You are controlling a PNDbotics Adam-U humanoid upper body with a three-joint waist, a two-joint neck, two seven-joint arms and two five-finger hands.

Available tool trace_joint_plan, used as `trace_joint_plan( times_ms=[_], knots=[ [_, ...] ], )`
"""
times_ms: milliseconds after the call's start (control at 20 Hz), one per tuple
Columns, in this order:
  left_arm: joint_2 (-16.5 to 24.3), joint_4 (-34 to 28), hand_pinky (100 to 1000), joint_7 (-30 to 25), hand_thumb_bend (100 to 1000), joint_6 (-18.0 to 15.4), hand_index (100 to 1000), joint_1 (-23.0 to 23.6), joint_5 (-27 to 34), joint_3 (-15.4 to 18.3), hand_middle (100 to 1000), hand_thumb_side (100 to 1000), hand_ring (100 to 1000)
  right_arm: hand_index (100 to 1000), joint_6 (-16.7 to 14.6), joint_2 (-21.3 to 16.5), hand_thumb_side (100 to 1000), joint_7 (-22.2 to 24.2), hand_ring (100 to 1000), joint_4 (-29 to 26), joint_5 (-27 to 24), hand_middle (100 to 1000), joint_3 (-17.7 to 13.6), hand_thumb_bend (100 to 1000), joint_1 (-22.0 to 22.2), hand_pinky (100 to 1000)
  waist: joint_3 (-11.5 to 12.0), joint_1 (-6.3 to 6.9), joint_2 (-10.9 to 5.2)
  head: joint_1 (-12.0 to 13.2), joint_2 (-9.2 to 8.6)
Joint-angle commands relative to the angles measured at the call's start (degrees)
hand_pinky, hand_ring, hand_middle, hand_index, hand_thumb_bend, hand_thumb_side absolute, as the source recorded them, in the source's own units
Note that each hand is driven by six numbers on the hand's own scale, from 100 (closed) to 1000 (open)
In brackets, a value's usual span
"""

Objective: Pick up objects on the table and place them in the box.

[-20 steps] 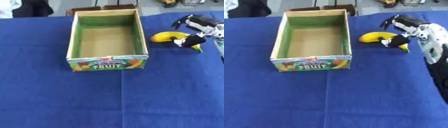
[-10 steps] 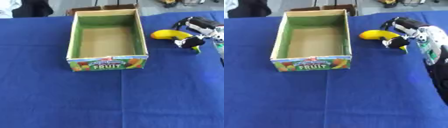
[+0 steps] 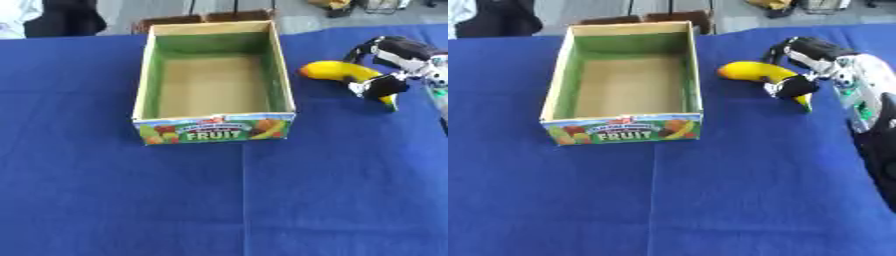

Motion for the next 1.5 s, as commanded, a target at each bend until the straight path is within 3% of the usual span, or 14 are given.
trace_joint_plan(
  times_ms=[50,800,1500],
  knots=[
    [0.5,-1.1,732,0.0,100,0.2,911,-0.1,0.1,0.1,797,908,787,800,0.2,-1.2,399,-0.2,870,-0.1,-0.2,608,-0.5,133,-1.3,721,-0.1,0.01,-15.00,-0.1,-0.64],
    [0.4,-1.1,731,0.1,100,0.3,911,-0.1,0.1,0.1,796,906,786,831,-0.4,-1.0,384,1.4,878,1.4,1.6,661,-0.2,165,-1.4,721,0.1,0.07,-14.76,-0.1,-0.82],
    [0.3,-1.1,730,0.1,100,0.7,911,-0.1,0.1,0.0,795,901,785,774,0.6,-1.0,410,-2.7,828,1.0,-0.7,530,-0.5,100,-1.4,662,0.1,0.08,-14.61,0.0,-0.83]
  ],
)
